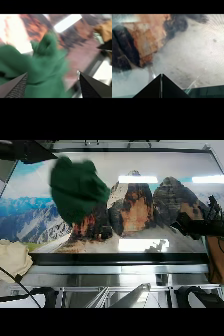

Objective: Fold the shirts.

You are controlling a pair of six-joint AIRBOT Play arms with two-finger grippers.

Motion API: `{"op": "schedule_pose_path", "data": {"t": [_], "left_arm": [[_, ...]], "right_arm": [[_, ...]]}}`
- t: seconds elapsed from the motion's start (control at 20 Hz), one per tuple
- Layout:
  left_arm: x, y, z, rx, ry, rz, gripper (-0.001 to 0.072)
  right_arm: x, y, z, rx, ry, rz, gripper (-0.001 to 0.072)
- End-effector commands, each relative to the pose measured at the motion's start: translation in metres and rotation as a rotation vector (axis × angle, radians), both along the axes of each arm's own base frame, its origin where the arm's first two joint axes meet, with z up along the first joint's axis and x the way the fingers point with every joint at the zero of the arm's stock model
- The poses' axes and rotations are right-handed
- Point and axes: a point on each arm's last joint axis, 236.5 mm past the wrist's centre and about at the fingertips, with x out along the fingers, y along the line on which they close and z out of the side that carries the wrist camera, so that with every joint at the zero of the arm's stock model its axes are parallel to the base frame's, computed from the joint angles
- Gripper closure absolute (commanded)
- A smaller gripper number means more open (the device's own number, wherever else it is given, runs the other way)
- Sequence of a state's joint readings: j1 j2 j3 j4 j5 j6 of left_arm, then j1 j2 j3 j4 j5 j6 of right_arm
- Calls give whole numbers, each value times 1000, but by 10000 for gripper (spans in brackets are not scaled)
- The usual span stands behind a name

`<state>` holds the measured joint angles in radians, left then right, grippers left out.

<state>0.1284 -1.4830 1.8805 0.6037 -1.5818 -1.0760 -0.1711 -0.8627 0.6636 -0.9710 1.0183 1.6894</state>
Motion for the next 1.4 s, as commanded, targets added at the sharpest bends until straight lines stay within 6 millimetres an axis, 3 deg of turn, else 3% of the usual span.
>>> {"op": "schedule_pose_path", "data": {"t": [0.0, 0.1, 0.2, 0.3, 0.35, 0.4, 0.5, 0.65, 0.75, 0.9, 1.1, 1.2, 1.25, 1.3, 1.35], "left_arm": [[-5, -33, -29, -64, 120, -28, -7], [-6, -12, -64, 50, 212, 17, -6], [-18, 38, -113, 271, 378, 109, -6], [-25, 77, -150, 387, 486, 217, -6], [-30, 83, -165, 368, 527, 239, -5], [-39, 85, -183, 355, 582, 246, -4], [-59, 87, -223, 344, 677, 250, -5], [-84, 76, -275, 332, 757, 242, -5], [-93, 67, -300, 338, 772, 237, -4], [-106, 40, -330, 343, 795, 181, -3], [-111, -17, -340, 257, 819, 35, 14], [-113, -33, -345, 271, 822, -34, 15], [-114, -38, -347, 275, 824, -56, 53], [-114, -41, -347, 277, 830, -74, 312], [-113, -42, -345, 276, 838, -94, 599]], "right_arm": [[0, 0, -1, 0, 1, -1, 691], [-2, 1, -1, -12, -5, 35, 691], [-5, 8, 0, -19, -28, 109, 692], [-1, 34, 10, 53, -100, 228, 674], [1, 51, 13, 88, -142, 301, 480], [3, 69, 12, 124, -168, 360, 196], [12, 98, -6, 166, -170, 414, 181], [16, 140, -53, 256, -71, 437, 182], [19, 171, -71, 339, -69, 481, 182], [33, 209, -83, 416, -104, 518, 182], [53, 241, -82, 447, -119, 568, 183], [66, 248, -75, 452, -149, 581, 259], [70, 249, -72, 453, -157, 581, 265], [73, 250, -68, 458, -163, 580, 370], [73, 252, -62, 472, -171, 594, 656]]}}
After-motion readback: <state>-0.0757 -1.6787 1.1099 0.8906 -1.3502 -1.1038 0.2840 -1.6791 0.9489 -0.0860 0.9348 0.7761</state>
